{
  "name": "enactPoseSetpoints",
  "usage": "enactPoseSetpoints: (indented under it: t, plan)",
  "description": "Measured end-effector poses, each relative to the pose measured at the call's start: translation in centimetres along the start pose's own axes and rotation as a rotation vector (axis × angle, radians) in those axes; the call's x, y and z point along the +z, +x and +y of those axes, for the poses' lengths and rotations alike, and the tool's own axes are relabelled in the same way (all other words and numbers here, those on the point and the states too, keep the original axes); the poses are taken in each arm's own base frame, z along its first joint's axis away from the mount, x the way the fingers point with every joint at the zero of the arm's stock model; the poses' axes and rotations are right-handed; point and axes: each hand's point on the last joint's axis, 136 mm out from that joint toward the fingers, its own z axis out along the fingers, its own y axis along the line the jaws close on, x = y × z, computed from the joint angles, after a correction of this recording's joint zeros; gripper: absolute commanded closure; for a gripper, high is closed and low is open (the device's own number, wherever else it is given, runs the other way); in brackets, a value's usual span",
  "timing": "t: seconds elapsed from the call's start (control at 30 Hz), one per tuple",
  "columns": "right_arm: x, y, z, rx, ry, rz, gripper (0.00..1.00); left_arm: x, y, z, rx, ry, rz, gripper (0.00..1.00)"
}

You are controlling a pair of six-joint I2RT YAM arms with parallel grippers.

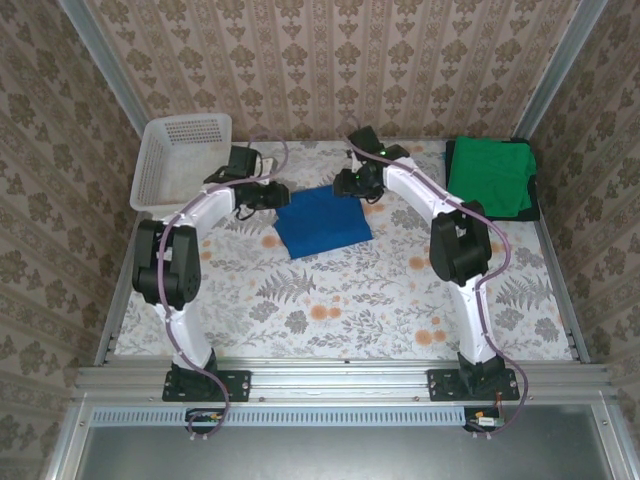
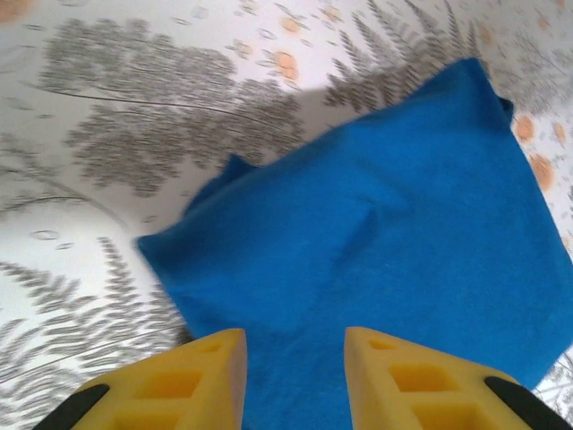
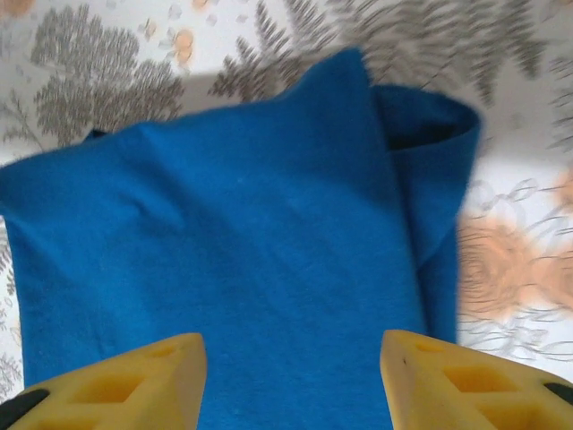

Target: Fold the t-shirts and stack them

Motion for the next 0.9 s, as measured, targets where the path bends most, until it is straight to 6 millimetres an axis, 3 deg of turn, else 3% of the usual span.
enactPoseSetpoints:
  t: [0.1,0.23,0.3,0.37,0.43,0.5,0.57,0.63,0.67,0.73,0.8,0.9]
  plan:
    - [1.4,0.6,-0.2,-0.013,0.007,0.023,0.53,2.3,1.3,0.1,-0.001,0.011,0.05,0.66]
    - [3.7,2.2,-2.1,0.003,0.028,0.074,0.61,6.0,3.1,2.3,-0.042,-0.004,0.134,0.66]
    - [4.8,4.3,-3.4,0.017,0.045,0.115,0.65,6.8,2.4,2.3,-0.049,0.018,0.141,0.66]
    - [5.3,6.3,-3.9,0.021,0.051,0.126,0.65,7.5,0.2,1.9,-0.031,0.036,0.11,0.67]
    - [3.8,7.3,-3.3,0.021,0.038,0.103,0.67,8.3,-1.4,1.6,-0.017,0.054,0.094,0.67]
    - [2.6,10.2,-2.3,0.017,0.034,0.129,0.68,9.4,-2.5,1.2,0.003,0.074,0.093,0.67]
    - [2.1,13.1,-0.8,0.0,0.027,0.156,0.8,10.3,-3.5,0.4,0.026,0.099,0.097,0.66]
    - [1.5,16.2,0.9,-0.026,0.026,0.185,0.76,10.6,-4.4,-0.9,0.053,0.127,0.095,0.63]
    - [0.9,17.6,1.6,-0.042,0.025,0.189,0.69,10.4,-5.0,-1.7,0.065,0.145,0.091,0.62]
    - [-1.1,19.3,2.5,-0.056,0.012,0.194,0.62,9.7,-5.7,-3.2,0.086,0.175,0.076,0.59]
    - [-3.6,18.3,2.7,-0.055,-0.005,0.147,0.59,8.2,-6.3,-4.5,0.109,0.193,0.057,0.57]
    - [-7.2,13.5,1.7,-0.019,-0.02,0.003,0.5,4.3,-6.3,-5.7,0.132,0.193,0.022,0.56]
